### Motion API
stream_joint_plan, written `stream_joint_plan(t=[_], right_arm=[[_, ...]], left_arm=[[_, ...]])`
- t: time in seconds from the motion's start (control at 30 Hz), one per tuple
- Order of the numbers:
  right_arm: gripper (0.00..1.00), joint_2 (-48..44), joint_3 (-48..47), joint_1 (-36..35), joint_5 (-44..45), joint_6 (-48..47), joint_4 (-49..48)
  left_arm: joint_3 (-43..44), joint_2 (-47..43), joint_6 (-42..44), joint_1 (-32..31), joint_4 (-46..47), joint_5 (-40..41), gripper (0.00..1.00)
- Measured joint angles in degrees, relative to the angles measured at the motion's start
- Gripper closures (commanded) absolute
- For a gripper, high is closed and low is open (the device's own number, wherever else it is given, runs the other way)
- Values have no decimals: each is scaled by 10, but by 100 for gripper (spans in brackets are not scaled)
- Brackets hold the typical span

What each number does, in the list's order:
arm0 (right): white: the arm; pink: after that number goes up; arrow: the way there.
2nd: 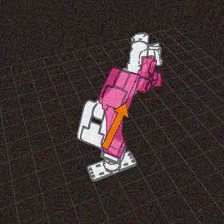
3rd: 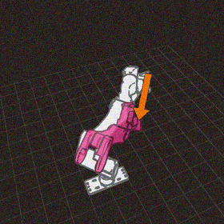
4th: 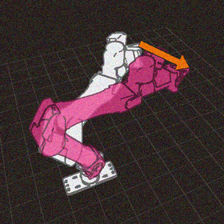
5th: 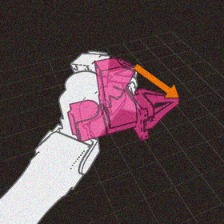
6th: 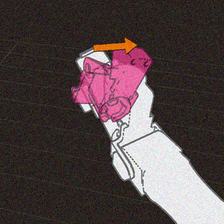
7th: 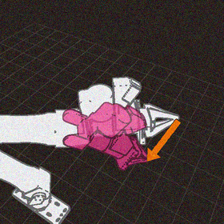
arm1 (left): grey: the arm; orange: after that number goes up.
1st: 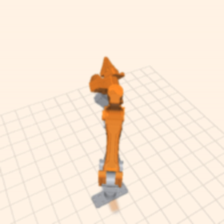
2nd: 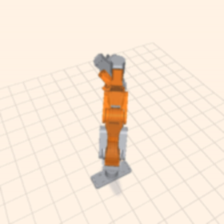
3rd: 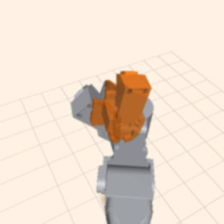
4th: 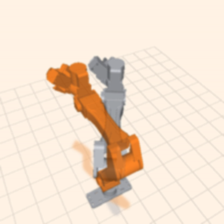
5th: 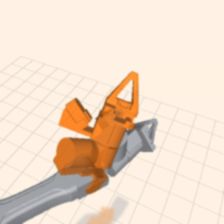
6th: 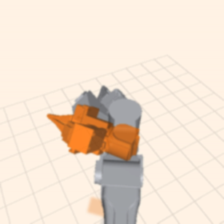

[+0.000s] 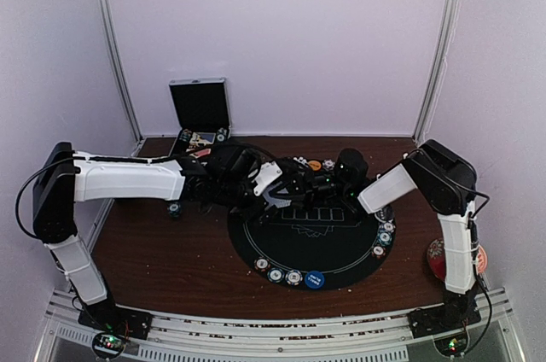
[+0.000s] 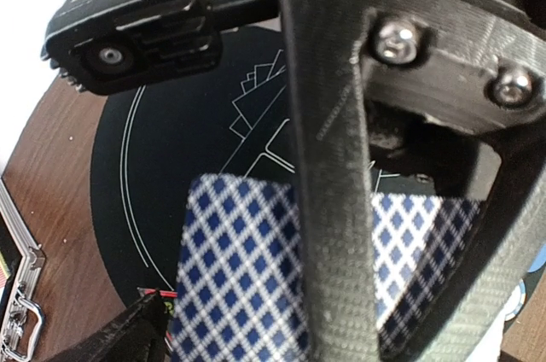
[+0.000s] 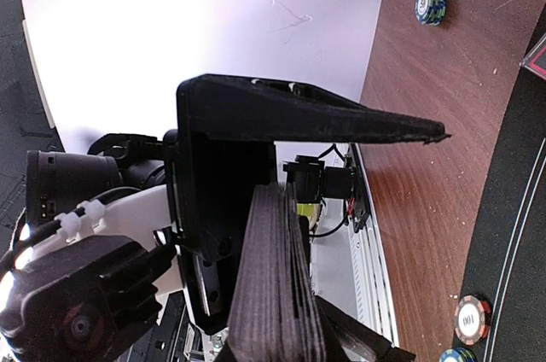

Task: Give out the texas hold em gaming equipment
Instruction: Pass from the right arm to the left

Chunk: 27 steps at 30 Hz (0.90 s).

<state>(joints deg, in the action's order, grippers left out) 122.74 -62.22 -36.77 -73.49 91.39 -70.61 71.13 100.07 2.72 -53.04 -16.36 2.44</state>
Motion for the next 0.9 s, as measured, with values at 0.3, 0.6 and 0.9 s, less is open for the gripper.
stream_joint_plan(t=[0.3,0.6,0.9], right_arm=[[99,-5,-14,0,9,-164,194],[97,-8,-99,-1,33,-438,556],[96,-20,-82,-1,30,-434,556]], left_arm=[[-21,-23,9,4,0,-3,2],[-21,-33,28,20,0,-50,2],[-21,-19,31,20,-1,-78,2]])
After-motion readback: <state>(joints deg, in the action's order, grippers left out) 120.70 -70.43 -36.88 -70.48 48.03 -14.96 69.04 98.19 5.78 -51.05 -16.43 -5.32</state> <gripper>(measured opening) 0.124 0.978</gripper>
